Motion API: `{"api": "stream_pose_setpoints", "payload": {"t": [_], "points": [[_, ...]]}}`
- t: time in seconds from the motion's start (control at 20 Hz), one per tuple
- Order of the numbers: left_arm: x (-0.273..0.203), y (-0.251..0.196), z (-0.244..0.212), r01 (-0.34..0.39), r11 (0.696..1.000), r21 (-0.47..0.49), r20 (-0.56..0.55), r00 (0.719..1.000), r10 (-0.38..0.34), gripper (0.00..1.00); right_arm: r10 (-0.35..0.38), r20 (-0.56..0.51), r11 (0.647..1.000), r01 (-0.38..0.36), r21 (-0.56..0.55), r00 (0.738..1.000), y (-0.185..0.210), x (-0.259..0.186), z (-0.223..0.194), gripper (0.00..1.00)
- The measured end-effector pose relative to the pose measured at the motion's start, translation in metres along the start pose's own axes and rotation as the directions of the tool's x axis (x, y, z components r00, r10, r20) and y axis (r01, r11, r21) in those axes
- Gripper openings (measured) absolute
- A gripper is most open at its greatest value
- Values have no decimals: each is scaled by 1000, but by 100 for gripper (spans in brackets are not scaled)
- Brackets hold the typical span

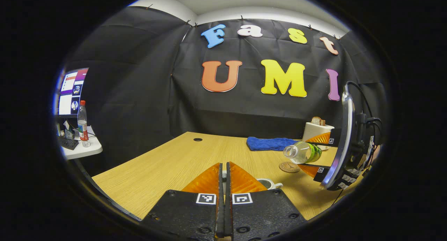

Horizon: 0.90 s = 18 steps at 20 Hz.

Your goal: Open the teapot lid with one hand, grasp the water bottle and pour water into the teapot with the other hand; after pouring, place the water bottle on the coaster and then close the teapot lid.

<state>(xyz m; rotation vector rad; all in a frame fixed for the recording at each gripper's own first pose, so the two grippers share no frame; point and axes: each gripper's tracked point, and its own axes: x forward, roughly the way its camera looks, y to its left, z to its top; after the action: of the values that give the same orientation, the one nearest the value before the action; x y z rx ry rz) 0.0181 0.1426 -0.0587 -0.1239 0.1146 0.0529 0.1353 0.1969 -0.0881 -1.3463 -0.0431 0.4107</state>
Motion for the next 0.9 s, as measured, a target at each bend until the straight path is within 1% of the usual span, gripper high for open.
{"api": "stream_pose_setpoints", "payload": {"t": [0.15, 0.25, 0.45, 0.75, 0.9], "points": [[2, 3, -7, 3, 1000, -2, -17, 1000, -3, 2, -7, 27, 994, 9, -105, 1000, 3, 2, 11, 71], [1, 6, -9, 2, 1000, 1, -21, 1000, -2, 2, -29, 45, 982, 37, -188, 999, 1, 2, 17, 71], [2, 12, -11, -3, 1000, -1, -25, 1000, 3, 3, -37, 68, 957, 55, -284, 997, 4, 11, 26, 72], [0, 14, -12, -7, 1000, 3, -29, 1000, 7, 3, -37, 92, 882, 76, -464, 995, 3, 17, 29, 71], [0, 18, -10, -9, 1000, 1, -29, 1000, 9, 2, -51, 115, 840, 105, -533, 992, -2, 18, 35, 71]]}}
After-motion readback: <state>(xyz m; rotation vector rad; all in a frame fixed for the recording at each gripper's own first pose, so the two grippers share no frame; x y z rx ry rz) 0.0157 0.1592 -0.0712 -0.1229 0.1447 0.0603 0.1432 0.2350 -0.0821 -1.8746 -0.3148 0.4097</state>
